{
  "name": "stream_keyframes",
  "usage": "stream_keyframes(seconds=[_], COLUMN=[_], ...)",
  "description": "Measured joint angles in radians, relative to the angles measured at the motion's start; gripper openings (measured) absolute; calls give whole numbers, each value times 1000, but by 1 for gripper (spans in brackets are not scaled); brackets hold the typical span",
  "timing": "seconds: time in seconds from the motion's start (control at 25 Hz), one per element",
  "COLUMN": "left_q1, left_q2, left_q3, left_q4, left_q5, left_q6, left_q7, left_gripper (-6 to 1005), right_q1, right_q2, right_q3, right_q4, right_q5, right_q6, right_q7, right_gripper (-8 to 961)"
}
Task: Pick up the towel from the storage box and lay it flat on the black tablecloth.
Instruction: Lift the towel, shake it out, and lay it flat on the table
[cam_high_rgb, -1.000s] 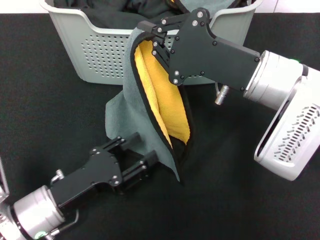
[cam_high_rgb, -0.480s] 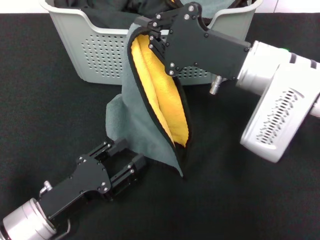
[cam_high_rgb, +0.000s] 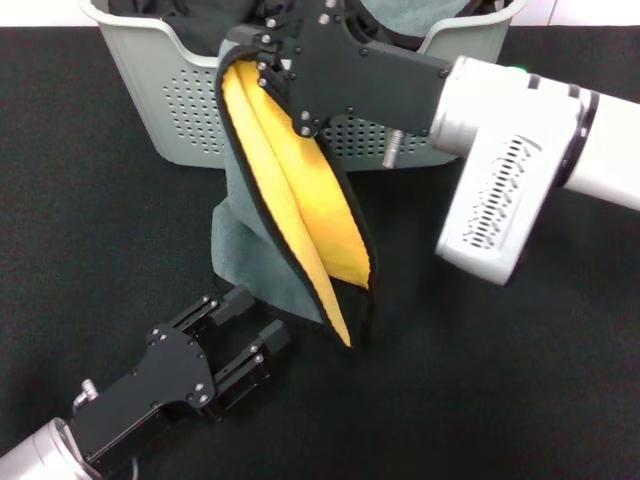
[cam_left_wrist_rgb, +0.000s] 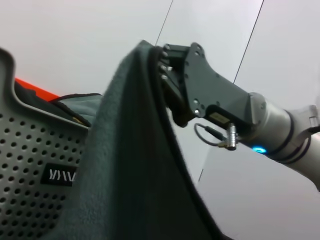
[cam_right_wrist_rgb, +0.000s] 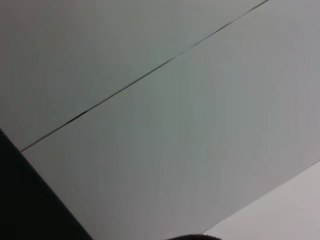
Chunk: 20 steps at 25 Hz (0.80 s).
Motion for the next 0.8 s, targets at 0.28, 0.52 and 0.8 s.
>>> stream_keyframes(seconds=[0.28, 0.52, 0.8], left_q1=[-5, -6, -18], left_q2=[0, 0, 0], left_q3=[0, 0, 0], left_q4=[-11, -25, -39], left_q5=[-1, -2, 5], left_q6=[-5, -8, -9], left_q7=[0, 0, -6], left_gripper=[625, 625, 626], right_q1=[82, 106, 111], right_q2=[0, 0, 0], right_q3=[-54, -68, -80], right_q4=[45, 51, 52], right_q5=[62, 77, 79], right_q6=[53, 95, 120], right_q7=[-1, -1, 0], right_gripper=[13, 12, 12])
